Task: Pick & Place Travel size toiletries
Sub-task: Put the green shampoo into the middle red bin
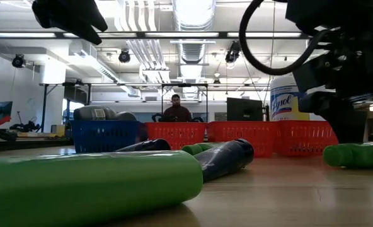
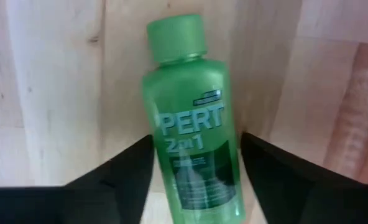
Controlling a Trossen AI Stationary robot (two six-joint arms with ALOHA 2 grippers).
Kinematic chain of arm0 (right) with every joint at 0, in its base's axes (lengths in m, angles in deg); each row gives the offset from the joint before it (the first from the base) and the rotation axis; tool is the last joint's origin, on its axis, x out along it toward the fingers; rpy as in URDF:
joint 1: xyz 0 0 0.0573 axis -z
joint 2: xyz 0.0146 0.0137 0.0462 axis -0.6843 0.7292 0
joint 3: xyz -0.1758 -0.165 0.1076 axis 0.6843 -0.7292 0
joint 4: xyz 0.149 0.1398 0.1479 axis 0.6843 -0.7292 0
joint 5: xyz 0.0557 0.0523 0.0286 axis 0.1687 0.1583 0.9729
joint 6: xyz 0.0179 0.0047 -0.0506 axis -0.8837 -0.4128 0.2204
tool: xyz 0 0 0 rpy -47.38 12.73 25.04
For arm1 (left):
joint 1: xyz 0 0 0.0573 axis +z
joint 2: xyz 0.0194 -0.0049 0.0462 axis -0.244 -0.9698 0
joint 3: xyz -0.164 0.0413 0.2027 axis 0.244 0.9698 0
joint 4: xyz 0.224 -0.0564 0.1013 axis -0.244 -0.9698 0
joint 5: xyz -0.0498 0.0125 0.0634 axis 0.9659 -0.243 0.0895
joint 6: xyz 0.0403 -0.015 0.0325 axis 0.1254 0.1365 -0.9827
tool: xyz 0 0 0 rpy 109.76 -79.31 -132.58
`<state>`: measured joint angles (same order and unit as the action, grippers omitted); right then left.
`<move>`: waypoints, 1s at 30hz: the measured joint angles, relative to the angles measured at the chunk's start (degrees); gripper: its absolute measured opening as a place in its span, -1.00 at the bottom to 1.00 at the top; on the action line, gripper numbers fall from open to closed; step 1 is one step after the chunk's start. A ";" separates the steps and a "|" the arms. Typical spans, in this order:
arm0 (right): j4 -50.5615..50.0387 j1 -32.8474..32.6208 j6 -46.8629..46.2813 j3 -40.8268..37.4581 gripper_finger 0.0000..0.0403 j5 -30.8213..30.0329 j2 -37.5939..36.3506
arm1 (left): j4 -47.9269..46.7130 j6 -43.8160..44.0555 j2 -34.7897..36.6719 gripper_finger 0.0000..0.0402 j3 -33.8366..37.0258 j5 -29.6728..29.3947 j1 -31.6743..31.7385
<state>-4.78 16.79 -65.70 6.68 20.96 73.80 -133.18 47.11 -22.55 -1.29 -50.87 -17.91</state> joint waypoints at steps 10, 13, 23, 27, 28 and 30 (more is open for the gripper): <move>0.06 1.75 -3.06 5.52 -0.38 6.62 -2.51 | -0.04 0.16 -0.02 0.22 0.00 2.05 -0.21; 0.09 4.89 -7.27 6.57 -0.35 6.25 -6.53 | -0.06 -3.52 -0.02 0.22 0.00 5.50 -0.44; 12.32 22.95 -38.20 4.97 -0.27 -4.55 -18.24 | -0.69 -2.57 -0.04 0.22 0.85 3.05 -0.44; 13.50 26.31 -44.51 3.70 -0.23 -5.78 -15.07 | -2.51 -3.68 0.00 0.22 0.87 -2.70 -0.31; 13.59 26.61 -45.37 3.68 -0.20 -5.51 -13.65 | -3.10 -4.04 0.07 0.22 0.87 -3.40 -0.22; 13.88 26.83 -47.84 3.68 -0.11 -5.24 -11.32 | -4.28 -4.55 0.35 0.22 0.87 -3.78 0.56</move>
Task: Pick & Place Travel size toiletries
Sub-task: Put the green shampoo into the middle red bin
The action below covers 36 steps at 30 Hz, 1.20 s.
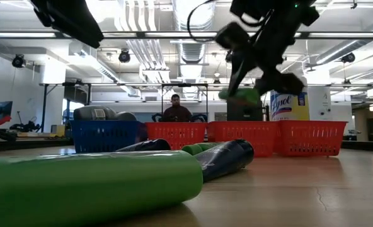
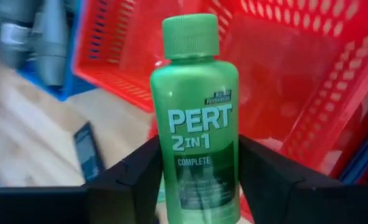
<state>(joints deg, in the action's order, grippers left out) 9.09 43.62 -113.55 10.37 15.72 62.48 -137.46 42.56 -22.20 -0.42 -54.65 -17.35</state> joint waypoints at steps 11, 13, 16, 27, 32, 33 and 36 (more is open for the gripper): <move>-0.31 0.64 0.92 2.83 0.35 -1.86 4.90 | -3.19 -10.52 5.70 0.22 3.09 4.58 6.57; -0.50 -0.12 14.37 4.72 0.41 0.99 3.92 | -2.46 -13.60 7.22 0.22 3.76 4.64 6.74; -1.89 -3.21 37.94 8.82 0.46 9.16 3.33 | -1.14 -17.71 9.23 0.22 5.09 4.71 6.67; -15.17 -9.92 83.44 23.71 0.39 8.11 18.28 | 0.45 -15.58 12.41 0.22 7.41 4.75 6.76; -22.69 -10.13 91.96 30.46 0.26 8.23 26.77 | 0.48 -14.58 12.37 0.22 7.41 4.61 6.76; -24.15 -10.33 93.28 31.31 0.23 8.22 28.38 | 0.46 -14.24 12.37 0.22 7.41 4.60 6.76; -25.33 -10.95 95.59 32.64 0.15 8.29 31.18 | 0.46 -12.82 12.37 0.22 7.41 4.58 6.76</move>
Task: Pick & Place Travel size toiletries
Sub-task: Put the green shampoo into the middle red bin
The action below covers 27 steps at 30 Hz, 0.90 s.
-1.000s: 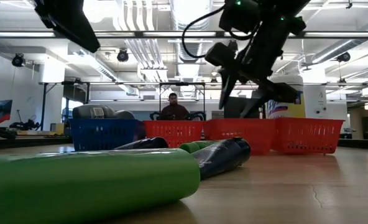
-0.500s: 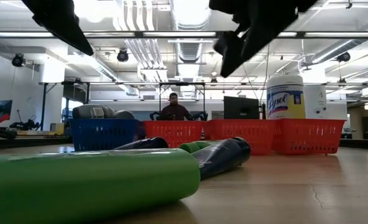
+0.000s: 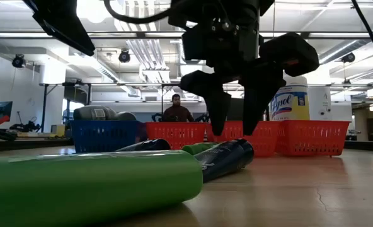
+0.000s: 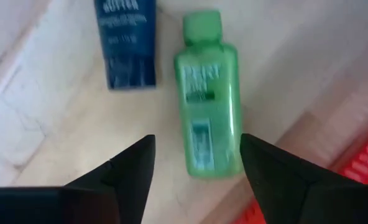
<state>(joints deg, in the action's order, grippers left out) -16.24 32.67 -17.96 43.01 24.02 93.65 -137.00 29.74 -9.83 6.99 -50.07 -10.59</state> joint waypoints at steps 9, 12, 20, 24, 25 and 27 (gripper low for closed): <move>7.05 -0.10 -0.48 -1.40 0.18 -2.16 -0.01 | -0.01 1.64 0.00 0.22 0.00 -0.17 0.00; 8.30 -0.28 1.68 -2.81 0.27 -2.02 0.57 | 0.07 1.70 -0.02 0.22 0.00 -0.28 0.00; 9.10 -0.36 0.93 -3.39 0.40 -3.34 3.10 | 0.35 1.87 -0.02 0.22 0.02 -0.39 0.00; 8.38 -0.36 0.36 -3.44 0.19 -3.02 3.14 | 0.34 2.12 -0.04 0.22 0.02 -0.61 0.00; 8.34 -0.36 0.32 -3.47 0.11 -2.82 3.08 | 0.34 2.14 -0.04 0.22 0.02 -0.64 0.00; 8.22 -0.36 0.21 -3.47 -0.06 -2.85 2.78 | 0.34 2.08 -0.04 0.22 0.02 -0.65 0.00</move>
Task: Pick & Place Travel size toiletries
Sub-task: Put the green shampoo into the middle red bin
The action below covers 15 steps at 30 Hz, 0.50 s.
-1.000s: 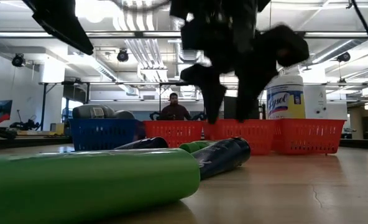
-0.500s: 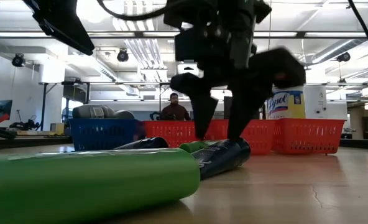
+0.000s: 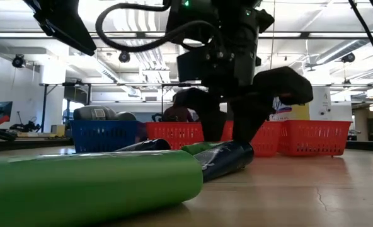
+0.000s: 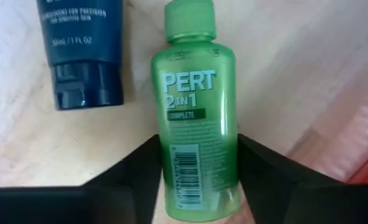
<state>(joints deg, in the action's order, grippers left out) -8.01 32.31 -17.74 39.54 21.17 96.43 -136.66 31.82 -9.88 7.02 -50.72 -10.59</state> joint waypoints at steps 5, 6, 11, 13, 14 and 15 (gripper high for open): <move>0.13 0.05 -1.68 1.18 -0.37 -0.06 -2.41 | 0.00 -0.98 0.00 0.22 0.00 -0.05 0.00; 0.22 0.13 -2.10 1.38 -0.40 -0.22 -3.27 | -0.02 -1.21 0.00 0.22 0.00 -0.05 0.00; 0.74 1.36 -8.96 3.34 -0.34 -3.27 -9.32 | 0.13 -1.87 0.02 0.22 0.00 -0.18 -0.01; -0.16 2.60 -17.48 3.32 -0.28 -5.97 -12.89 | 0.20 -1.81 0.02 0.22 0.00 -0.10 -0.11; -1.14 3.64 -23.60 2.99 -0.27 -7.14 -14.67 | 0.29 -1.76 0.02 0.22 0.00 0.04 -0.13; -2.42 4.94 -30.71 2.37 -0.27 -7.97 -16.70 | 0.31 -1.78 0.02 0.22 0.00 0.09 -0.15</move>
<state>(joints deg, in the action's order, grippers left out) -10.43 37.25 -48.45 41.91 13.19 79.73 -136.35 30.04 -9.86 7.02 -50.63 -10.74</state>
